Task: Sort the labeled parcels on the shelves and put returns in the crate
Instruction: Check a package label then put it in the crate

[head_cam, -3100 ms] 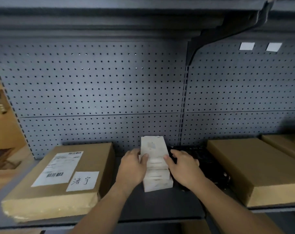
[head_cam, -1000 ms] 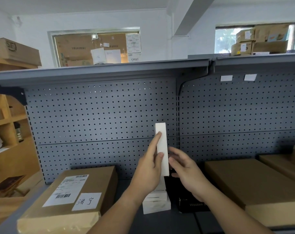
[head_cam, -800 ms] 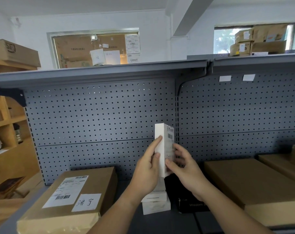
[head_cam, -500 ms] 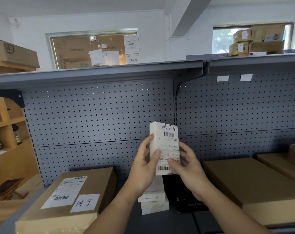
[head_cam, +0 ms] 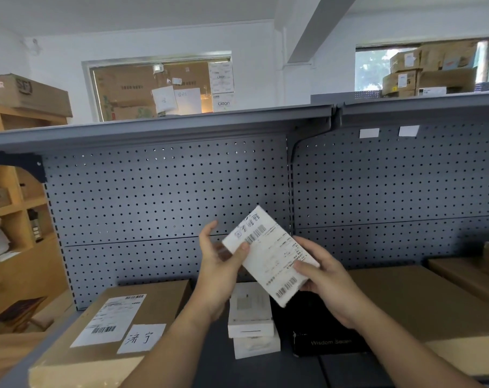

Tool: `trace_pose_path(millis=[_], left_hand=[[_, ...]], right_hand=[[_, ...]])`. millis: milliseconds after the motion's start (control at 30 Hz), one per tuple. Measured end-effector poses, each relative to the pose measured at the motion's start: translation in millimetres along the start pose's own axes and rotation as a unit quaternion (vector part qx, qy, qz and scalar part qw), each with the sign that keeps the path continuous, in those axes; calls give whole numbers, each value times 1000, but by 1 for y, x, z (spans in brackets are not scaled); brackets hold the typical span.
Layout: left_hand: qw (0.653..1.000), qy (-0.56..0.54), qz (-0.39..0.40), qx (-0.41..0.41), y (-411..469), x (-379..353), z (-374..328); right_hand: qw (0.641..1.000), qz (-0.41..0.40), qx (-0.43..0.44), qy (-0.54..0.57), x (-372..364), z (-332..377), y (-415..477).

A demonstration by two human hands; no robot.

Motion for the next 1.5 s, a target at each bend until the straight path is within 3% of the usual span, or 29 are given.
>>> trace_pose_path(millis=[167,400,500,633,800,900,1167,1500], left_hand=[[994,71,75,18,14,9,-6],[999,-19,-44,-3,0,4,5],[998,-37,-48,3,-10,-6,11],[999,-36,-16,35,-17,-9,12],[991,52,119,35,-6,-5,-6],[982,72,171,27,-6,-16,-12],[995,10,92,-32,-12,-29,-13],[998,-12,63,-28,-17,-31,-17]], right_hand=[[996,22,9,-82,14,20,7],[995,-73,36,62,6,6,5],[987,-99,30,124,-4,-1,4],[983,-96,37,149,2,15,14],[998,-12,31,47,14,41,21],[998,-21,55,8,11,55,26],[993,-41,58,90,-3,36,10],[992,-41,67,99,-15,33,-7]])
Point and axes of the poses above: each hand's wrist, its own y-axis towards the middle knuckle, its own x-axis out of the back of the hand, z = x × y, the point moved 4 cm from there along y, towards the middle knuckle, and after that the axes turned 6 degrees about -x, right-handed, at the moved point
